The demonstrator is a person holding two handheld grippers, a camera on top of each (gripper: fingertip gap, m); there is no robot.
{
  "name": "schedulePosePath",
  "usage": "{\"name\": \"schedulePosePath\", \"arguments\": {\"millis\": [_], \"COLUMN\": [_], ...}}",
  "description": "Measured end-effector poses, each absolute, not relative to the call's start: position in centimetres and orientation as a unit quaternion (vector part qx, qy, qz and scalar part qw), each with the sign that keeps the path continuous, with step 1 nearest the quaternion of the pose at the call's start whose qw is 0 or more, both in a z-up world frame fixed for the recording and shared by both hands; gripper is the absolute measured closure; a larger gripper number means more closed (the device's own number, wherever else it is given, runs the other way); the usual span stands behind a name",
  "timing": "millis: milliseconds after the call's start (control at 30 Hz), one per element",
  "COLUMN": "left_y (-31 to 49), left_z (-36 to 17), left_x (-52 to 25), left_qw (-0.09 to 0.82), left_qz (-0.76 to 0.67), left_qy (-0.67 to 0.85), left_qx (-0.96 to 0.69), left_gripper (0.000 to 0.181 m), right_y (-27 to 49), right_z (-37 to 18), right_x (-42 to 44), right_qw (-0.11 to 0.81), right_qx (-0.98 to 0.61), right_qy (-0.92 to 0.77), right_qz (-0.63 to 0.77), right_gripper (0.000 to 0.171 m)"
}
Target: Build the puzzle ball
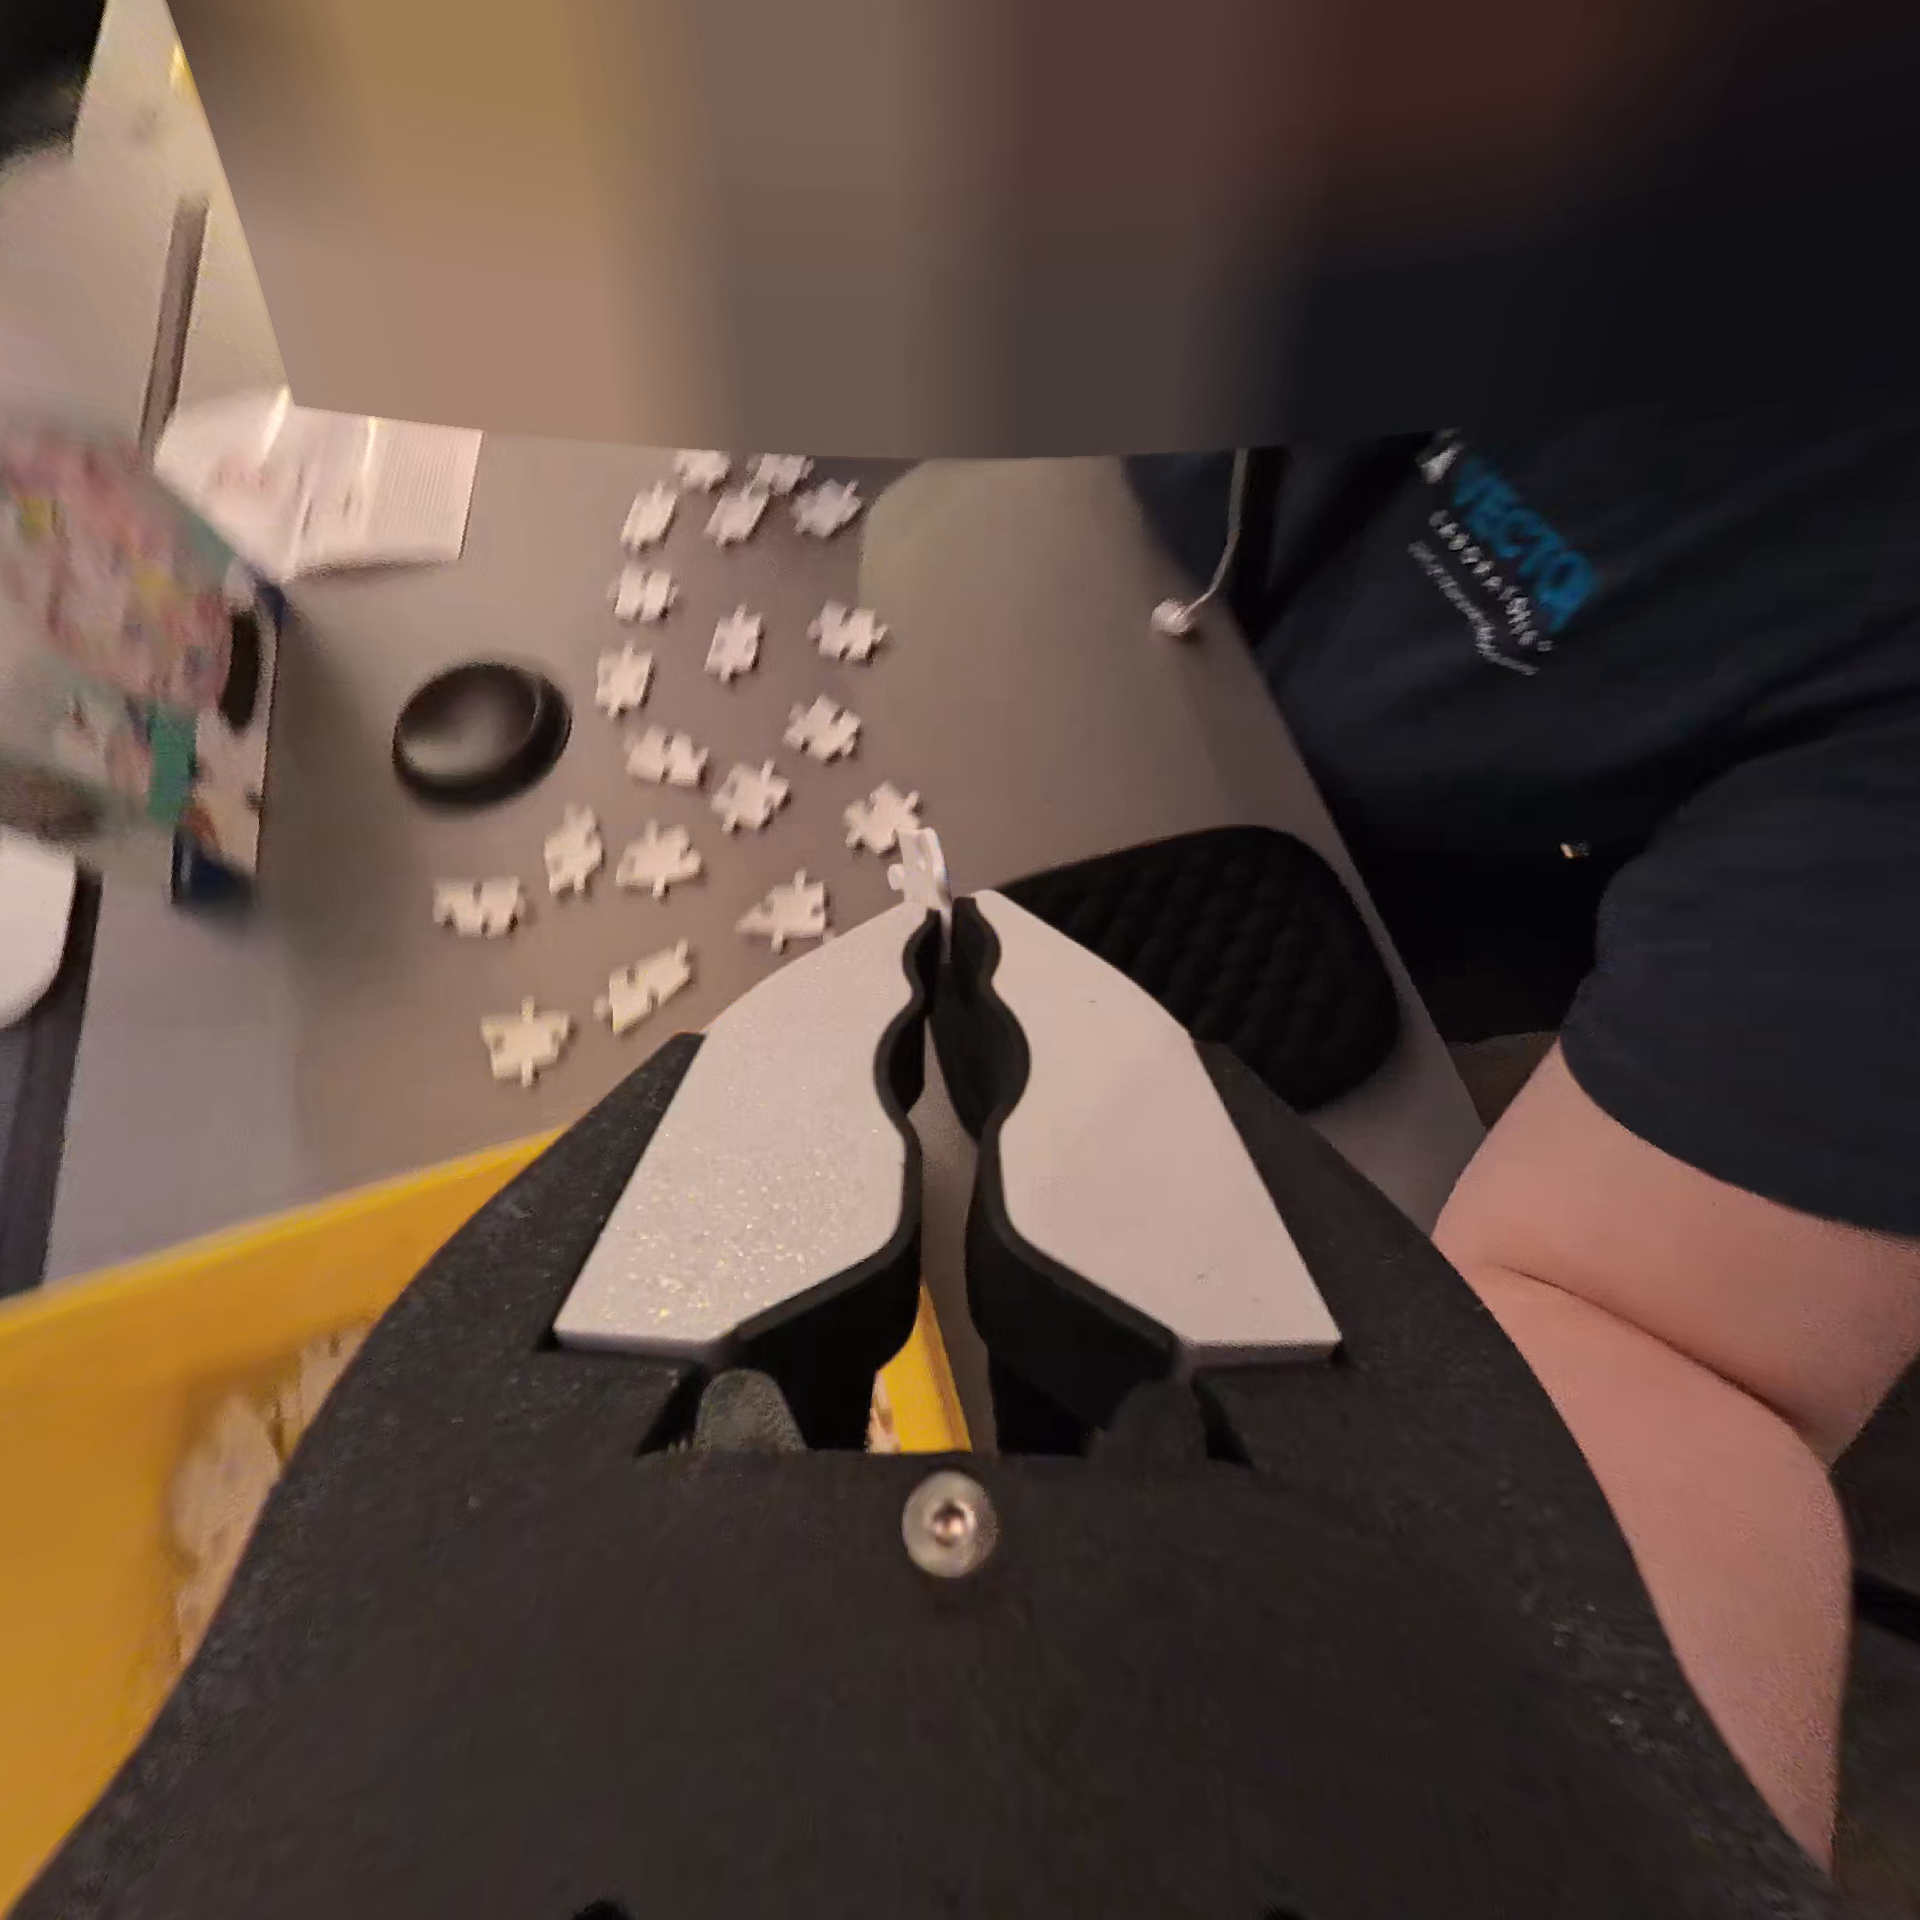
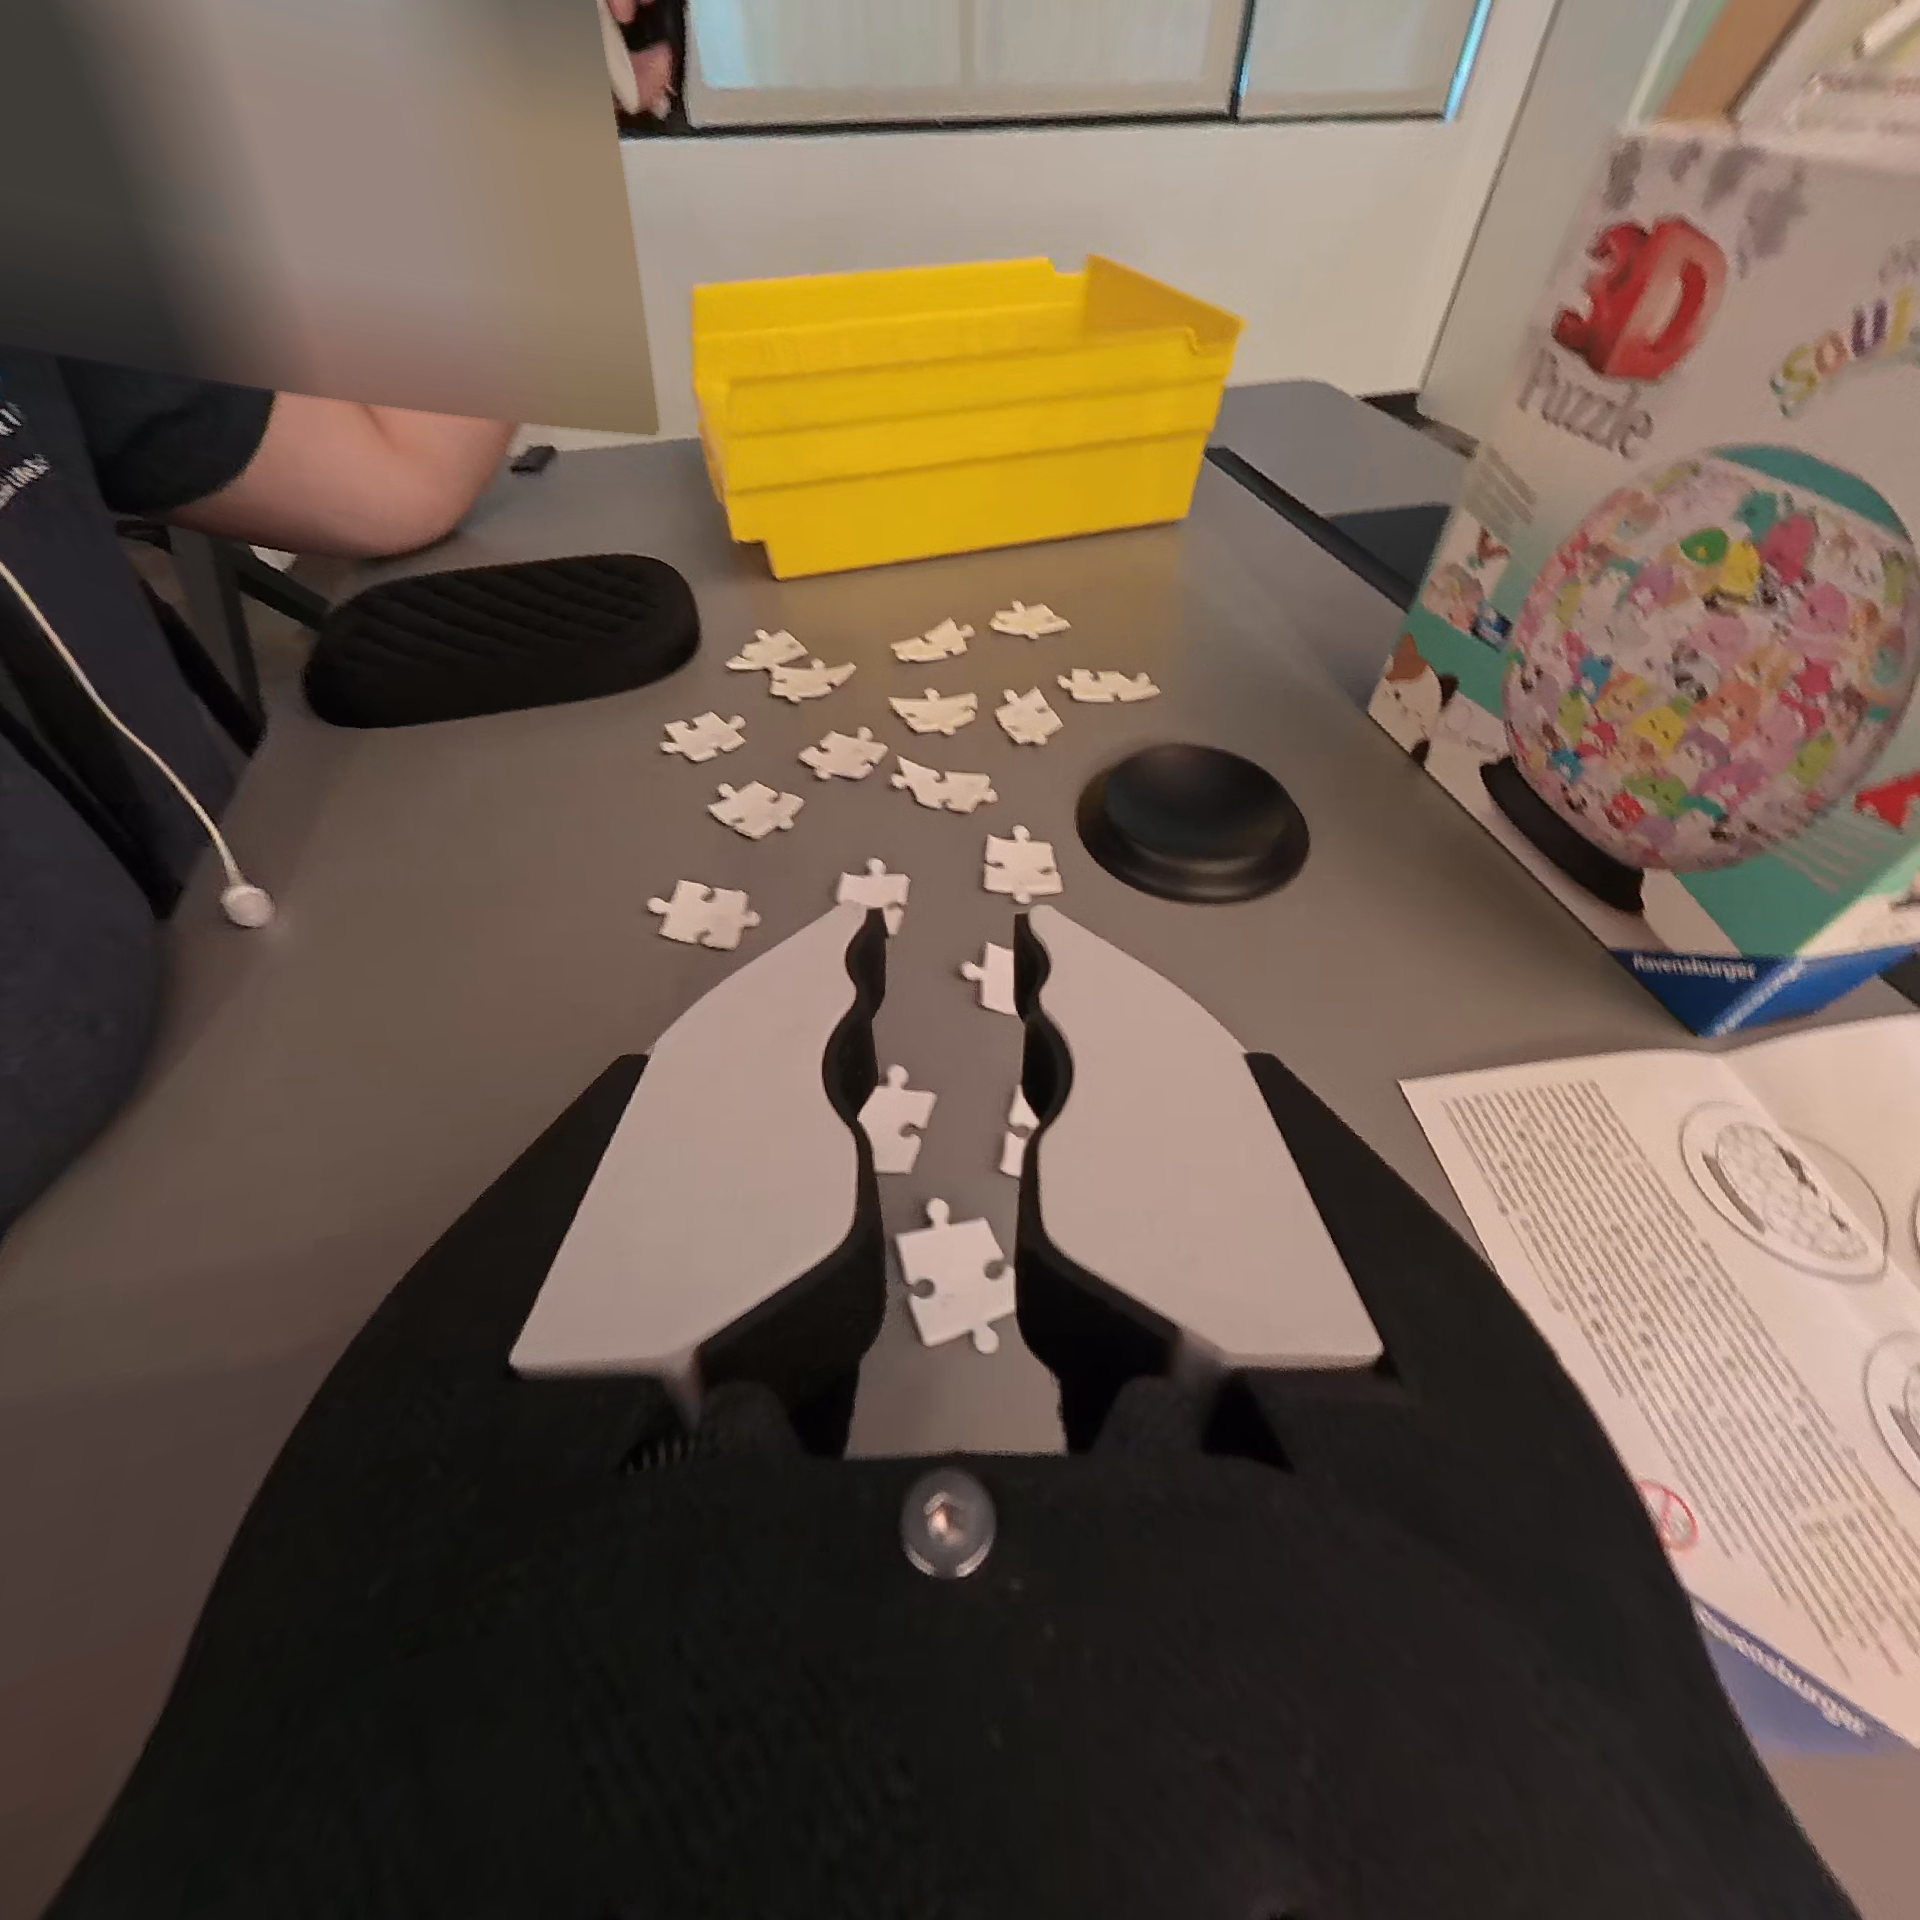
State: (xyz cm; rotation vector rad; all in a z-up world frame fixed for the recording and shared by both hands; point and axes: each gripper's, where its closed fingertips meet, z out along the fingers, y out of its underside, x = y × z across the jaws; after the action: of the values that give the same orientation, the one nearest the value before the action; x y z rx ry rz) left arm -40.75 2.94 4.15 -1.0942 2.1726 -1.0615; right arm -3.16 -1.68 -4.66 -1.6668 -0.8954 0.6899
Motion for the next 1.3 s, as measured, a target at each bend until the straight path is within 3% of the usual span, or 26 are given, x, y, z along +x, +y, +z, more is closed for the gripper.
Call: {"name": "schedulePosePath", "arguments": {"millis": [233, 367, 633, 800, 1100, 1300], "left_y": [-1.2, -3.8, -8.5, -9.1, -9.1, -7.7], "left_z": [6.1, 7.6, 8.1, 7.7, 7.7, 7.7], "left_x": [-39.9, -39.7, -39.1, -39.1, -39.5, -38.8], "left_qw": [0.306, 0.383, 0.375, 0.363, 0.371, 0.378], "left_qz": [-0.418, -0.417, -0.399, -0.391, -0.381, -0.374], "left_qy": [0.816, 0.811, 0.836, 0.845, 0.846, 0.843], "left_qx": [-0.256, -0.145, -0.034, -0.029, -0.033, -0.083], "left_gripper": [0.179, 0.179, 0.179, 0.179, 0.179, 0.178], "right_y": [-1.7, -3.4, -6.8, -8.2, -8.8, -7.7], "right_z": [-4.4, -1.7, 4.9, 7.5, 7.3, 8.1], "right_x": [-6.1, -15.5, -28.7, -32.8, -37.6, -38.0], "right_qw": [0.53, 0.561, 0.621, 0.648, 0.664, 0.701], "right_qx": [-0.694, -0.603, -0.434, -0.359, -0.305, -0.302], "right_qy": [-0.395, -0.493, -0.568, -0.575, -0.603, -0.577], "right_qz": [0.284, 0.281, 0.322, 0.348, 0.319, 0.291], "right_gripper": [0.146, 0.141, 0.14, 0.14, 0.149, 0.167]}}
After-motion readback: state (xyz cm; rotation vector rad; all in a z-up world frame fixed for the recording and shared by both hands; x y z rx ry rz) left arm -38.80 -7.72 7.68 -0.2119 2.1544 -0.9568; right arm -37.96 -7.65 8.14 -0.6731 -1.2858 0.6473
